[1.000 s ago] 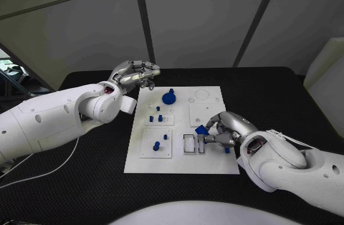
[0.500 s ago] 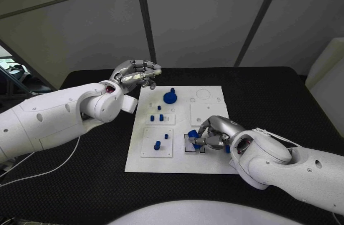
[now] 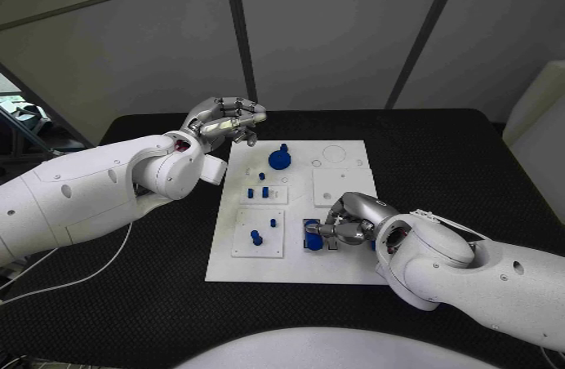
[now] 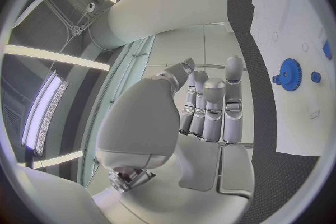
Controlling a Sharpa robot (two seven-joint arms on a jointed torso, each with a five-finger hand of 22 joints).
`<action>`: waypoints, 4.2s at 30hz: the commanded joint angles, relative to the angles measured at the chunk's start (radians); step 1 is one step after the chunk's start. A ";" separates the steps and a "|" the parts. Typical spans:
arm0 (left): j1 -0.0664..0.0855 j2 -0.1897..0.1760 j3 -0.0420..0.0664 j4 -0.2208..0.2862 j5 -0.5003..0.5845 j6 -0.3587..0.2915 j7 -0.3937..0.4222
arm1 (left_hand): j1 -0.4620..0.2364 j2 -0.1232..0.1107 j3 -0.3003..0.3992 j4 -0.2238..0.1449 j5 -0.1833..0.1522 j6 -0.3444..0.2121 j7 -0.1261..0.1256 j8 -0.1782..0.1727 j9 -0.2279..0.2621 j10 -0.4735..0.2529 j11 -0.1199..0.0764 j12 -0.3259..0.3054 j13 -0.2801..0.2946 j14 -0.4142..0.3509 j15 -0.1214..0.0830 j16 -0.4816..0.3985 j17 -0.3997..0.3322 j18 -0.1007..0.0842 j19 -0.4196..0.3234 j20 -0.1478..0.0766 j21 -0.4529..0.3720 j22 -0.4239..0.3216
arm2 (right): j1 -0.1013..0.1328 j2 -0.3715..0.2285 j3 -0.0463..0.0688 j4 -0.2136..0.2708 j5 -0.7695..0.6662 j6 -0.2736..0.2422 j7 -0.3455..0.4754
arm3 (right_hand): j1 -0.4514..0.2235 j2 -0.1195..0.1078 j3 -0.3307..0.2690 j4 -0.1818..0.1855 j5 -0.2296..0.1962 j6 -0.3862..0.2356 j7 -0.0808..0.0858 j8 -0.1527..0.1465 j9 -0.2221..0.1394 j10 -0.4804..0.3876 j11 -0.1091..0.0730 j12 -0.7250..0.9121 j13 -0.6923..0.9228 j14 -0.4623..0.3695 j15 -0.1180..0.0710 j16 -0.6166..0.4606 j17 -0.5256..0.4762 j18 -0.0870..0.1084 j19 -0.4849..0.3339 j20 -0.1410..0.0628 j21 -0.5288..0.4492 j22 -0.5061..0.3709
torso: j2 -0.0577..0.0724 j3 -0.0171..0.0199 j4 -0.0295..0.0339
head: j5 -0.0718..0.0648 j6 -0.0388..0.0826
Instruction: Assemble the parts on the task board
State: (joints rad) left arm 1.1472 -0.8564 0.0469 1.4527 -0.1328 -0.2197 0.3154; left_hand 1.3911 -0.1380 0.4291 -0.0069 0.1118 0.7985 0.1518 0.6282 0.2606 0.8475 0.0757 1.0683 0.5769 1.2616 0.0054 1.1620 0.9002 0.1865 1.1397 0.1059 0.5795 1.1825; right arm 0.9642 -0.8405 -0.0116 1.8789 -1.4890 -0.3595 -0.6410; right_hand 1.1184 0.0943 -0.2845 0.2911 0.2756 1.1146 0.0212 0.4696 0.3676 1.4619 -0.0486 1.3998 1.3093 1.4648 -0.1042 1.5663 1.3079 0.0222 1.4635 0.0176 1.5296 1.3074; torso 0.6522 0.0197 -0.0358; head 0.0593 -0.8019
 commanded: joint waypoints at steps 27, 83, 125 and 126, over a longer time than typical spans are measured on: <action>0.001 0.000 0.000 -0.001 0.004 0.014 -0.001 | -0.001 0.006 0.005 0.004 0.002 -0.010 0.001 0.009 0.001 -0.007 -0.001 0.004 -0.002 -0.009 0.001 0.004 -0.003 -0.009 0.001 0.003 0.000 0.001 | 0.001 -0.059 0.001 0.064 -0.027 -0.025 0.136 | 0.146 -0.021 -0.020 -0.077 -0.078 -0.026 0.003 -0.010 0.060 0.036 0.003 -0.024 0.104 0.102 0.002 -0.003 0.244 -0.008 0.072 -0.005 0.002 0.212 | -0.001 0.0007 -0.0015 | 0.000 -0.001; 0.001 -0.004 -0.004 0.000 0.004 0.015 -0.007 | 0.004 0.007 0.010 0.001 0.003 -0.013 0.001 0.014 0.002 -0.009 -0.001 0.005 -0.006 -0.011 0.001 0.006 -0.006 -0.009 0.001 0.003 0.001 0.003 | 0.001 -0.030 0.000 -0.001 -0.086 0.086 0.114 | 0.310 0.016 0.049 -0.169 -0.217 -0.022 0.000 -0.035 0.075 0.037 0.000 -0.030 0.110 0.101 0.000 -0.005 0.241 -0.006 0.068 -0.008 -0.004 0.207 | 0.000 0.0003 -0.0002 | 0.001 -0.011; 0.000 -0.001 -0.013 -0.003 0.004 0.016 -0.006 | 0.004 0.007 0.010 0.001 0.003 -0.013 0.001 0.014 0.002 -0.009 -0.001 0.005 -0.006 -0.011 0.001 0.006 -0.006 -0.009 0.001 0.003 0.001 0.003 | 0.001 -0.327 0.002 0.082 -0.066 -0.006 0.056 | 0.245 -0.018 -0.025 -0.054 0.075 -0.046 0.067 -0.279 -0.033 -0.010 0.058 -0.152 0.032 0.094 0.050 -0.022 0.207 0.004 0.045 0.041 -0.035 0.174 | 0.001 0.0020 -0.0026 | -0.061 0.000; -0.001 -0.001 -0.013 -0.003 0.004 0.016 -0.006 | 0.004 0.007 0.010 0.001 0.003 -0.013 0.001 0.014 0.002 -0.009 -0.001 0.005 -0.006 -0.011 0.001 0.006 -0.006 -0.009 0.001 0.003 0.001 0.003 | 0.001 -0.323 0.002 0.079 -0.067 -0.005 0.054 | 0.245 -0.018 -0.026 -0.053 0.076 -0.045 0.067 -0.279 -0.033 -0.010 0.058 -0.152 0.032 0.094 0.050 -0.022 0.208 0.004 0.044 0.041 -0.036 0.174 | 0.000 0.0015 -0.0026 | -0.062 -0.001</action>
State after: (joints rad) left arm 1.1458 -0.8583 0.0329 1.4488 -0.1327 -0.2134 0.3055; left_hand 1.3910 -0.1380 0.4346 -0.0069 0.1118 0.7914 0.1518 0.6368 0.2612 0.8476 0.0757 1.0679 0.5724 1.2582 0.0088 1.1619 0.8955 0.1865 1.1397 0.1059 0.5795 1.1838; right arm 0.9645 -1.1676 -0.0102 1.9590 -1.5273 -0.3690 -0.5558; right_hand 1.3691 0.0778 -0.3098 0.2319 0.3457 1.0622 0.0873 0.1909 0.3334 1.4486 0.0111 1.2717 1.5126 1.4685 -0.0565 1.5475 1.3080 0.0228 1.4654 0.0557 1.4976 1.3073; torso 0.6522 0.0221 -0.0402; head -0.0011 -0.8015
